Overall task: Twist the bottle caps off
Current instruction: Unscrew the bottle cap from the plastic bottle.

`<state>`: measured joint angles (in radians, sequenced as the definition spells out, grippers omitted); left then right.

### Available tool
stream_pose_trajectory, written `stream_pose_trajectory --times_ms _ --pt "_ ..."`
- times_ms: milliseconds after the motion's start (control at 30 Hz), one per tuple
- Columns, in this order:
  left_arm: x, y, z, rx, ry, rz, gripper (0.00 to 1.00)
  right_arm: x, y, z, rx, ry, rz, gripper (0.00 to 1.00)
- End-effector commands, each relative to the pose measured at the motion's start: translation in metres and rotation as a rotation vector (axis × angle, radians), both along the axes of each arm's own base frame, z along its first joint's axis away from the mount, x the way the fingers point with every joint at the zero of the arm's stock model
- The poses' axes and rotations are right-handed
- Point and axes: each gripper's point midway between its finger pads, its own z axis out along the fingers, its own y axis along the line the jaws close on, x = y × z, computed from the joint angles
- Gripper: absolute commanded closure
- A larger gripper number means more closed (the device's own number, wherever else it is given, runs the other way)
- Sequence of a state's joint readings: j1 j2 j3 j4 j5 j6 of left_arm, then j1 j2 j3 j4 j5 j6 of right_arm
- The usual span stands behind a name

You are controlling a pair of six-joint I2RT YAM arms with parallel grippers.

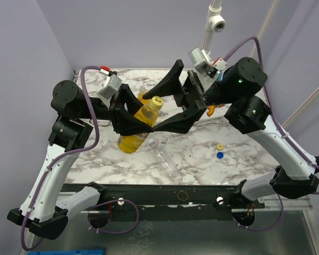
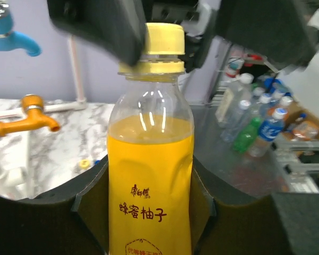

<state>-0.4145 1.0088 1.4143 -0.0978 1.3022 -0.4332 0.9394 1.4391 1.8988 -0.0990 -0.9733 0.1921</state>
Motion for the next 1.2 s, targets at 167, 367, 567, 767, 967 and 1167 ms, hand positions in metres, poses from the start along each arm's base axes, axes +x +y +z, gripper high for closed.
stream_pose_trajectory --times_ms 167,367,567,767,967,1167 --pt "0.097 0.011 -0.019 -0.026 -0.268 0.535 1.00 0.095 -0.011 0.030 0.066 0.264 -0.610 0.00" --pt "0.118 0.024 -0.023 -0.002 -0.369 0.673 1.00 0.144 0.001 0.003 -0.042 0.350 -0.817 0.00" --pt "0.121 0.027 -0.022 -0.002 -0.373 0.696 1.00 0.150 0.011 -0.008 -0.040 0.375 -0.809 0.08" --pt "0.127 0.026 -0.025 0.005 -0.352 0.710 1.00 0.147 0.015 -0.011 -0.024 0.389 -0.782 0.31" --pt "0.128 0.023 -0.028 0.006 -0.328 0.696 1.00 0.148 0.017 -0.014 -0.028 0.387 -0.782 0.63" --pt "0.102 0.010 -0.028 -0.013 -0.243 0.543 1.00 0.132 0.017 -0.003 -0.002 0.299 -0.701 0.85"
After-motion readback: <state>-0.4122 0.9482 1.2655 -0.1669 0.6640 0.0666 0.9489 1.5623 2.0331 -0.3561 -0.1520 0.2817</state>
